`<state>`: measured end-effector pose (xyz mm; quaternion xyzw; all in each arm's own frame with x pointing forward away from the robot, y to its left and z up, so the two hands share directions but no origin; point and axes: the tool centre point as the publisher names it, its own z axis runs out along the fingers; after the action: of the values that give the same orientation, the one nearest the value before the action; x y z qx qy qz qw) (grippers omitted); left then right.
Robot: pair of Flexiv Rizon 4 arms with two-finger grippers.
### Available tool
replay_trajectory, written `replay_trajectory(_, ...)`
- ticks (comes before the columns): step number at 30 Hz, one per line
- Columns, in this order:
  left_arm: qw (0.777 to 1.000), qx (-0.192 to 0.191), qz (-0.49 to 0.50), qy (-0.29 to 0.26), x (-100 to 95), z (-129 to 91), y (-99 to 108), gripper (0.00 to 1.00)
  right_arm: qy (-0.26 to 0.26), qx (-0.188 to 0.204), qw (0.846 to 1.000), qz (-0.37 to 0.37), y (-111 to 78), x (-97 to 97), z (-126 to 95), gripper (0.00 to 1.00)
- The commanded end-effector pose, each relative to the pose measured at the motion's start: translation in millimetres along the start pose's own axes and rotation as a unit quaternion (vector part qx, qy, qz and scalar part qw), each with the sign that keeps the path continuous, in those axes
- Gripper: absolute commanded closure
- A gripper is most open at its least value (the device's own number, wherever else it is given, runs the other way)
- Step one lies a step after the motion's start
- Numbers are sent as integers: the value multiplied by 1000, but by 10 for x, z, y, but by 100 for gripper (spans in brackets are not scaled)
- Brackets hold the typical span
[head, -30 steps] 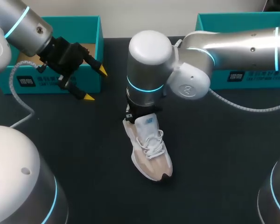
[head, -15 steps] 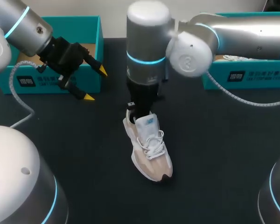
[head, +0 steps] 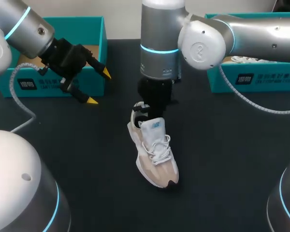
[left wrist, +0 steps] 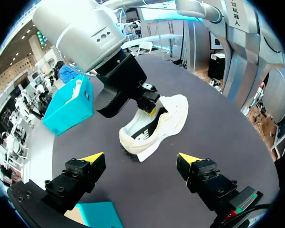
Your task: Take the shoe out of the shoebox, open the shoe tongue, remove and reinsert the insole, then place the shoe into the shoebox
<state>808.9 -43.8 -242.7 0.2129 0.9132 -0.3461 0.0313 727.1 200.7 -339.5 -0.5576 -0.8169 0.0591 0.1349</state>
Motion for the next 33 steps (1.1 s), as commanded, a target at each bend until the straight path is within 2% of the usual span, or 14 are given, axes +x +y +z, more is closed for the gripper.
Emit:
replay_trajectory(1, 1000, -1, 0, 1, 2, -5, -2, 0, -17, 10, 1000, -8, 49, 36, -26, 100)
replay_trajectory(5, 1000, -1, 0, 1, 2, -5, -2, 0, -45, 23, 998, -32, 101, 27, -41, 100)
replay_trajectory(17, 1000, -1, 0, 1, 2, -5, -2, 0, -41, 48, 997, -48, 158, 71, -28, 100)
replay_trajectory(18, 1000, -1, 0, 1, 2, -5, -2, 0, -38, 48, 997, -44, 157, 72, -24, 71)
replay_trajectory(19, 1000, -1, 0, 1, 2, -5, -2, 0, -37, 49, 997, -44, 152, 77, -18, 51)
replay_trajectory(20, 1000, -1, 0, 1, 2, -5, -2, 0, -37, 49, 997, -43, 143, 83, -13, 3)
replay_trajectory(21, 1000, -1, 0, 1, 2, -5, -2, 0, -34, 50, 997, -42, 134, 104, -8, 0)
replay_trajectory(33, 1000, -1, 0, 1, 2, -5, -2, 0, -43, 82, 995, -47, 64, 96, 18, 0)
